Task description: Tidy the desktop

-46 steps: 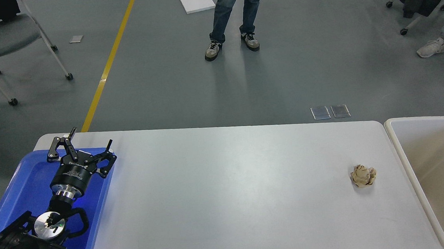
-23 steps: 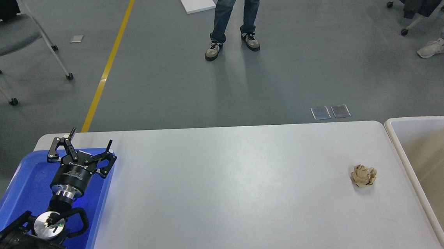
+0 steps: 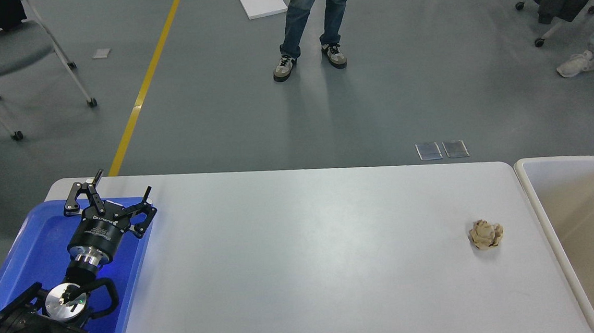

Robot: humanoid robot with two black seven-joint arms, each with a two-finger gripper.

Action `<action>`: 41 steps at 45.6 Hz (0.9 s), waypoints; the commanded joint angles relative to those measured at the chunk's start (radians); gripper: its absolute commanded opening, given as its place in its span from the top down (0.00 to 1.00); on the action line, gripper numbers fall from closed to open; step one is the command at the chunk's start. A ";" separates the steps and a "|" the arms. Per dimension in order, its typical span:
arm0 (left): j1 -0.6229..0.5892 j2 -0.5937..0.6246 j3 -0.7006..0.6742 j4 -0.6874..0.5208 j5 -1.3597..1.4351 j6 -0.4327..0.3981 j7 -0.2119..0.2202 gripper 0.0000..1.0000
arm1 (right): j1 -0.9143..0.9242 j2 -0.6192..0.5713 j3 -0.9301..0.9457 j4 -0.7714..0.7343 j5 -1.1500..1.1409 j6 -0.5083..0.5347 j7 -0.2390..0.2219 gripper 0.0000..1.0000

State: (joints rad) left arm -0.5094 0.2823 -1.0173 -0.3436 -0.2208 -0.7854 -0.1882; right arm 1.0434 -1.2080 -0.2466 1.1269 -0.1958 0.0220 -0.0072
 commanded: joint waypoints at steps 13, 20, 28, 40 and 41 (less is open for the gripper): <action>0.000 0.000 0.000 0.000 0.000 0.000 0.003 0.00 | 0.363 -0.042 -0.459 0.324 -0.527 0.012 -0.026 0.00; 0.000 0.000 0.000 0.000 0.000 0.000 0.001 0.00 | 0.391 -0.041 -0.487 0.321 -0.582 0.088 -0.040 0.00; 0.002 0.000 0.000 0.000 0.000 0.000 0.000 0.00 | 0.425 -0.050 -0.480 0.274 -0.493 0.167 -0.030 0.00; 0.000 0.000 0.000 0.000 0.000 0.000 0.001 0.00 | 0.619 -0.079 -0.514 0.122 -0.195 0.662 -0.039 0.00; 0.002 0.000 0.000 0.000 0.000 0.000 0.001 0.00 | 0.630 -0.081 -0.517 0.122 -0.203 0.691 -0.040 0.00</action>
State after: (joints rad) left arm -0.5083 0.2823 -1.0171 -0.3436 -0.2209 -0.7854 -0.1887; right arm 1.5345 -1.2687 -0.7257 1.3329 -0.5231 0.3478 -0.0399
